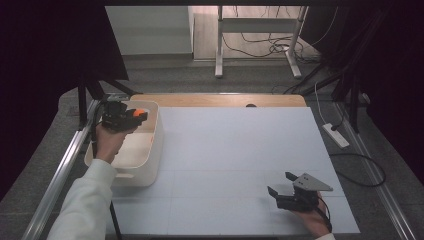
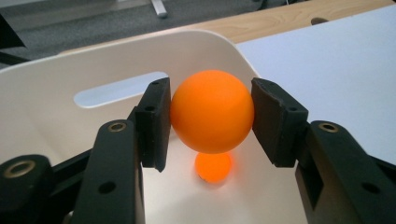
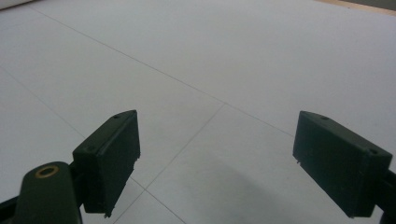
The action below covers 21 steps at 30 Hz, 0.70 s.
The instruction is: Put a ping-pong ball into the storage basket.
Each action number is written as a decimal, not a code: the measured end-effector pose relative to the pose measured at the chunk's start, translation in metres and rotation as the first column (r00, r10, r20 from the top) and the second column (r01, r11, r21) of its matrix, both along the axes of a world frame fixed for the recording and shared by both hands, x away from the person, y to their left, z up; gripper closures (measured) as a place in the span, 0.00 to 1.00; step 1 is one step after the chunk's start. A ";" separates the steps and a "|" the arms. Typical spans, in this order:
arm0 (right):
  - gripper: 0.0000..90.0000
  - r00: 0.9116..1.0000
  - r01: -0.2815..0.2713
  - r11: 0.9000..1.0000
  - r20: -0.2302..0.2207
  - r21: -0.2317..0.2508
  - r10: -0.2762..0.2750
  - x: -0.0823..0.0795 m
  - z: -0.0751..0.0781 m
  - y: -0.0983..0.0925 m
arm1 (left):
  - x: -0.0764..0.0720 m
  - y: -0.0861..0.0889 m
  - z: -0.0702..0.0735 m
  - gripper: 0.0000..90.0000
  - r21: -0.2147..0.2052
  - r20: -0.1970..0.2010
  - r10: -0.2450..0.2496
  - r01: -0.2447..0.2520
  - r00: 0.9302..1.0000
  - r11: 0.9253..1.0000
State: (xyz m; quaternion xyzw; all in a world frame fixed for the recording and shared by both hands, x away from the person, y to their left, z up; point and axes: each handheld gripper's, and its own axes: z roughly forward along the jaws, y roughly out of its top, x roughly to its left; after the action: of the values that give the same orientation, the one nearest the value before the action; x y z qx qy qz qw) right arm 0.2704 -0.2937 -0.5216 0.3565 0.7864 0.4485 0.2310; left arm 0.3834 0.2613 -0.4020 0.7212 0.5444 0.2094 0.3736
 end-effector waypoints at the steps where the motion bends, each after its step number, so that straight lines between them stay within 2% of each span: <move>1: 0.17 1.000 0.000 1.000 0.000 0.000 0.000 0.000 0.000 0.000 | 0.000 0.000 0.000 0.56 -0.001 0.004 0.001 -0.001 1.000 1.000; 5: 0.17 1.000 0.002 1.000 0.000 0.001 -0.002 0.000 0.000 0.000 | 0.000 -0.001 0.000 0.54 -0.003 0.001 0.001 -0.001 1.000 1.000; 7: 0.17 1.000 0.000 1.000 0.001 -0.001 0.000 0.000 0.000 0.000 | 0.001 -0.001 0.000 0.47 -0.008 -0.005 0.012 -0.012 1.000 1.000; 8: 0.17 1.000 0.001 1.000 0.000 0.000 -0.001 0.000 0.000 0.000 | 0.001 -0.001 0.000 0.38 -0.008 -0.005 0.012 -0.012 1.000 1.000; 9: 0.17 1.000 0.001 1.000 0.000 0.002 -0.001 0.001 0.000 -0.001 | 0.000 -0.002 0.001 0.34 -0.001 0.005 0.031 -0.031 1.000 1.000; 11: 0.17 1.000 0.003 1.000 -0.001 0.002 -0.003 0.001 0.000 -0.001 | -0.004 -0.003 0.004 0.31 -0.001 0.034 0.033 -0.033 0.999 0.999; 12: 0.17 1.000 0.003 1.000 -0.001 0.004 -0.003 0.001 0.000 -0.002 | -0.004 -0.003 0.004 0.30 -0.001 0.034 0.033 -0.033 0.999 0.999; 16: 0.17 1.000 0.008 1.000 -0.001 0.006 -0.008 0.000 0.000 -0.002 | -0.014 -0.009 0.013 0.28 -0.044 0.081 -0.024 0.028 0.996 0.999; 19: 0.17 1.000 0.005 1.000 0.000 0.010 -0.005 -0.001 0.000 -0.002 | -0.022 -0.012 0.020 0.28 -0.098 0.115 -0.069 0.080 0.991 0.992; 21: 0.17 1.000 0.006 1.000 0.000 0.011 -0.006 -0.001 0.000 -0.002 | -0.025 -0.014 0.022 0.27 -0.114 0.124 -0.082 0.097 0.989 0.989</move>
State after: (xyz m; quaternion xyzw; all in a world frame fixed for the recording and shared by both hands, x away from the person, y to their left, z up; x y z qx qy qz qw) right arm 0.2697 -0.2961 -0.5214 0.3603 0.7827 0.4523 0.2303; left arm 0.3580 0.2473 -0.3800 0.7075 0.4998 0.2020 0.4570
